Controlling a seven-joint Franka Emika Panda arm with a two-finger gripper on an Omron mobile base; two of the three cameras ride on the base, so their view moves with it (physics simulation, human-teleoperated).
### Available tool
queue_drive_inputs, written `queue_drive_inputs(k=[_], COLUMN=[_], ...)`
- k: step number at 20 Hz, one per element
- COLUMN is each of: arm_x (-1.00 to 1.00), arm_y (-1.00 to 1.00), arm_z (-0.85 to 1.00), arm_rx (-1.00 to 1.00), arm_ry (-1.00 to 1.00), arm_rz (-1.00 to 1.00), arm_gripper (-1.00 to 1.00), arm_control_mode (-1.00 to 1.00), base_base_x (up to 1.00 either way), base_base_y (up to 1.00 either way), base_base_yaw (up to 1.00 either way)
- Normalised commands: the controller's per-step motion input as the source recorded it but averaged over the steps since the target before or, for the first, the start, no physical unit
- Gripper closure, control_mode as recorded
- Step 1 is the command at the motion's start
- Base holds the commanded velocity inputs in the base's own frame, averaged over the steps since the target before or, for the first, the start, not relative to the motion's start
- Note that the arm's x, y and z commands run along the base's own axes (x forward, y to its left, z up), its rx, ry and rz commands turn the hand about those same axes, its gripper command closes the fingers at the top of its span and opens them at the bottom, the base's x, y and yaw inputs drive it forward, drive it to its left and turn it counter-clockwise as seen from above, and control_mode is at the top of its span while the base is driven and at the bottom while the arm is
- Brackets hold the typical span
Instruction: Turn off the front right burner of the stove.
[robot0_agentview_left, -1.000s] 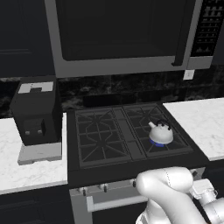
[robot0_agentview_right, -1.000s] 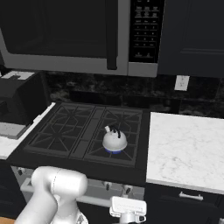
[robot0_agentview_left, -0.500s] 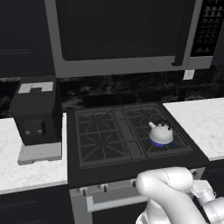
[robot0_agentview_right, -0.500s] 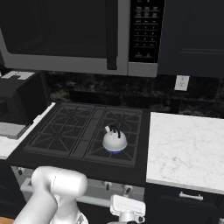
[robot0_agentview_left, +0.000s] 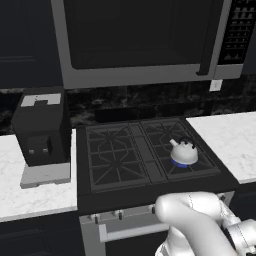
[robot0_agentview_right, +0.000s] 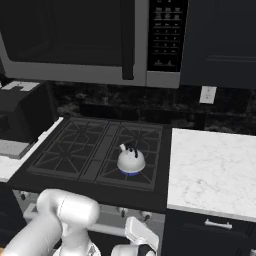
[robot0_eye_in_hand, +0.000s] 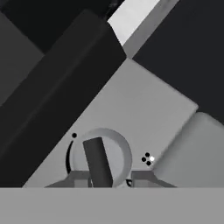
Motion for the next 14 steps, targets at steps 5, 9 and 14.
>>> queue_drive_inputs(k=[5, 9, 14], arm_x=[0.24, 0.22, 0.15], arm_y=[0.00, 0.00, -0.01], arm_z=[0.76, 0.85, 0.90], arm_rx=[0.34, 0.35, 0.40], arm_ry=[0.24, 0.25, 0.26], arm_rz=[-0.11, -0.12, -0.14], arm_gripper=[1.00, 1.00, 1.00], arm_control_mode=[-1.00, -1.00, -1.00], base_base_x=[0.00, 0.00, 0.00], base_base_y=[0.00, 0.00, 0.00], base_base_yaw=[0.00, 0.00, 0.00])
